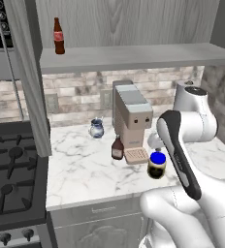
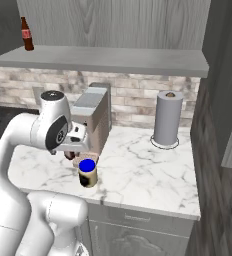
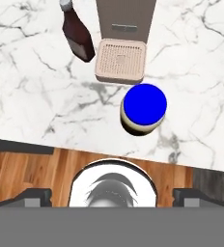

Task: Pick the mayonnaise and ketchup from the counter and place them in the cabinet.

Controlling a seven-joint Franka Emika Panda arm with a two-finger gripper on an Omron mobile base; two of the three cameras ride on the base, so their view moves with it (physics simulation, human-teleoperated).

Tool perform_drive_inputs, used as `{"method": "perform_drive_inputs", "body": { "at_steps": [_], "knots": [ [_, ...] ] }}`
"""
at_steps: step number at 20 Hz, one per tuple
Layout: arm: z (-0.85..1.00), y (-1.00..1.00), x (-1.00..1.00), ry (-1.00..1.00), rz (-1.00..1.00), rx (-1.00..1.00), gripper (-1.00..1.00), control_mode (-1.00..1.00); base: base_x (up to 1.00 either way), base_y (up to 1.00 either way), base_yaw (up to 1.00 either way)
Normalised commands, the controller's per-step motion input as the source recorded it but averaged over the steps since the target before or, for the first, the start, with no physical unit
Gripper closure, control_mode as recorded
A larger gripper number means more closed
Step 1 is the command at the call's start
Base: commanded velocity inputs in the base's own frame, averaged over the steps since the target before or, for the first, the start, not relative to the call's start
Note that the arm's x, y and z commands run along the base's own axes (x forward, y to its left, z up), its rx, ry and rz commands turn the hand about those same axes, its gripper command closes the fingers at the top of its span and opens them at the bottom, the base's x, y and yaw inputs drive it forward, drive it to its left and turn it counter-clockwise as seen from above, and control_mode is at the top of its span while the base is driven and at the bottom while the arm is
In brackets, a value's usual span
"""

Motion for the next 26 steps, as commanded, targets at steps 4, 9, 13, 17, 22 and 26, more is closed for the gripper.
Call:
{"method": "perform_drive_inputs", "body": {
  "at_steps": [4,9,13,17,22,26],
  "knots": [
    [-0.25,-0.14,-0.09,0.00,0.08,-0.03,-1.00,-1.00,0.00,0.00,0.00],
    [-0.27,-0.12,-0.04,0.00,0.07,-0.04,-1.00,-1.00,0.00,0.00,0.00],
    [-0.33,-0.06,0.00,0.00,0.07,-0.05,-1.00,-1.00,0.00,0.00,0.00],
    [-0.28,0.00,0.00,0.00,0.07,-0.04,-1.00,-1.00,0.00,0.00,0.00],
    [-0.23,0.00,-0.03,-0.04,0.06,0.00,-1.00,-1.00,0.00,0.00,0.00],
    [-0.23,-0.03,-0.03,-0.06,0.05,0.00,-1.00,-1.00,0.00,0.00,0.00]
  ]
}}
